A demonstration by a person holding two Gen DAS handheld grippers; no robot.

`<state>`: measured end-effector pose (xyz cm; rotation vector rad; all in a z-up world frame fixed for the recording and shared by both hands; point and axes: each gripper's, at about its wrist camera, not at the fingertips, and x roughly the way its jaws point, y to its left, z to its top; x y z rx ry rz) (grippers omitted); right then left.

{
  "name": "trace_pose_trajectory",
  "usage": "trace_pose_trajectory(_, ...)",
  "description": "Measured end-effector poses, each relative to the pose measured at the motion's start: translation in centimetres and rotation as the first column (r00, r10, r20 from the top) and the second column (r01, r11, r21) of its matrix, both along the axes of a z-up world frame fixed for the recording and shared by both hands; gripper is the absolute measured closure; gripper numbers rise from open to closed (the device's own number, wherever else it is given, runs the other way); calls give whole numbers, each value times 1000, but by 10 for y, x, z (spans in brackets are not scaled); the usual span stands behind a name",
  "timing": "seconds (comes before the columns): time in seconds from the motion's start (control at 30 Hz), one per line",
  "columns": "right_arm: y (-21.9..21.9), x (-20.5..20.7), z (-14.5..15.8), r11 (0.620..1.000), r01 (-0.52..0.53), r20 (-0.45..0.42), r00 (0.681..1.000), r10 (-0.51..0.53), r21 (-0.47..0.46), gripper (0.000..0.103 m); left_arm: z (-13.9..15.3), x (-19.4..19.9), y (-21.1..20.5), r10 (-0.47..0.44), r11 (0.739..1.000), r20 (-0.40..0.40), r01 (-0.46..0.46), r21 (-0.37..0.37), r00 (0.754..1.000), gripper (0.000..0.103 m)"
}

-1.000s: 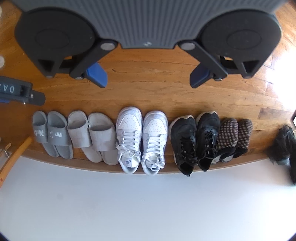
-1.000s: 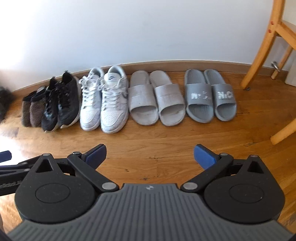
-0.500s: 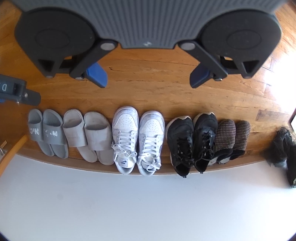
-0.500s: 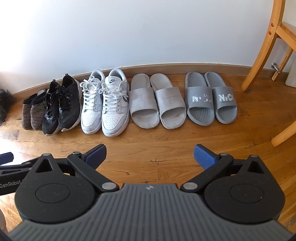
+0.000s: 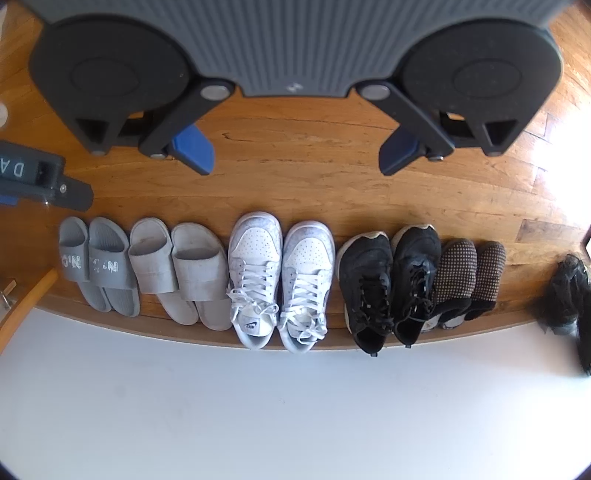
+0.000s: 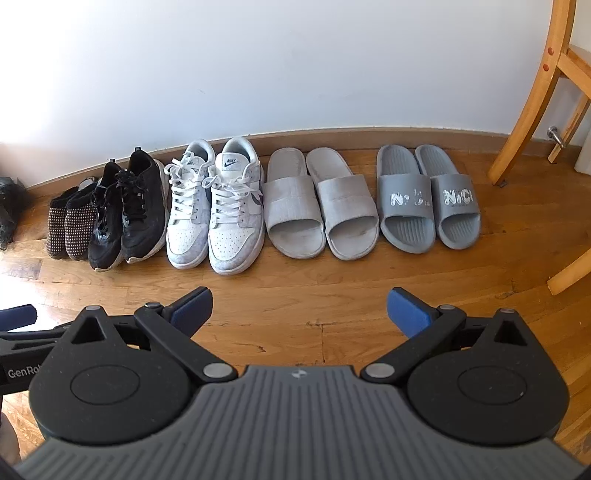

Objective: Organize scattered shoes

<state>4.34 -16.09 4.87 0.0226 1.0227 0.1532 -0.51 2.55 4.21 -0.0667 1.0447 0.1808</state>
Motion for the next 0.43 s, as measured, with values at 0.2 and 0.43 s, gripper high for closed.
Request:
trace_pose_trajectory(0.2, 3, 2, -4, 1000, 5, -2, 1000, -5, -8, 1, -6, 3, -1, -8, 1000, -8, 8, 5, 1000, 7)
trace_pose_trajectory(0.43, 4, 1, -8, 1000, 15, -5, 1000, -15, -15, 1, -10, 1, -4, -44, 999, -12, 44, 5, 999, 7)
